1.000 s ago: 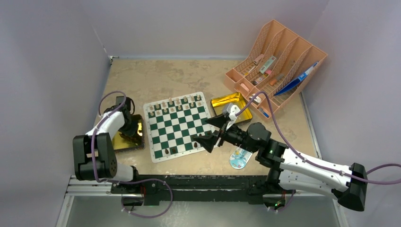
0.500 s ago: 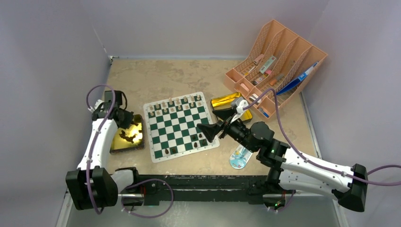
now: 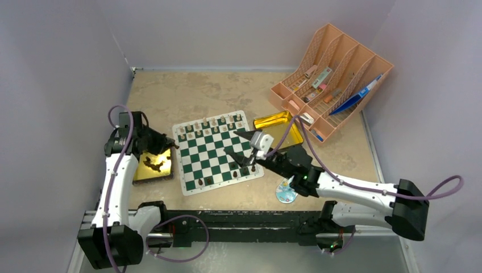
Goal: Set up the chess pieces on the board
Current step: Place the chess piece on the chessboard.
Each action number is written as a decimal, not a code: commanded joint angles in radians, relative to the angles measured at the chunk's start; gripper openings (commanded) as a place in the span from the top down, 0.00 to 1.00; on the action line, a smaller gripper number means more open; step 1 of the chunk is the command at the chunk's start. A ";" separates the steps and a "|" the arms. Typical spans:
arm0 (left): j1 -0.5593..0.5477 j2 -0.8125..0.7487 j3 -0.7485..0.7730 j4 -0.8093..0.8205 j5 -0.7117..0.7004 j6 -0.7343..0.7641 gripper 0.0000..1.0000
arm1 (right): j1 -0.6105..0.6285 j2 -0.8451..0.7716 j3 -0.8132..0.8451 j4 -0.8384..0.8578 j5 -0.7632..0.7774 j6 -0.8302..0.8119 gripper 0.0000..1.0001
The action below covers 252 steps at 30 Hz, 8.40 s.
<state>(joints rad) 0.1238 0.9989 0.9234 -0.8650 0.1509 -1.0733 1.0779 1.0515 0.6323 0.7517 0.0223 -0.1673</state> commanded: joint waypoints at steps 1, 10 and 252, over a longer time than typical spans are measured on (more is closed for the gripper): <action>0.004 -0.040 -0.026 0.061 0.195 0.039 1.00 | 0.037 0.063 -0.002 0.223 -0.152 -0.283 0.36; 0.004 -0.103 -0.094 0.115 0.432 0.027 1.00 | 0.135 0.306 0.025 0.402 -0.116 -0.522 0.42; -0.029 -0.507 -0.380 0.695 1.061 1.215 0.91 | 0.047 0.471 0.767 -0.869 -0.059 0.551 0.99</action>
<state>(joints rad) 0.0963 0.4850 0.5186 -0.2050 1.2407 0.1417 1.1210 1.5887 1.4166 -0.1146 -0.0879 0.4061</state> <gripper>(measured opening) 0.139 0.047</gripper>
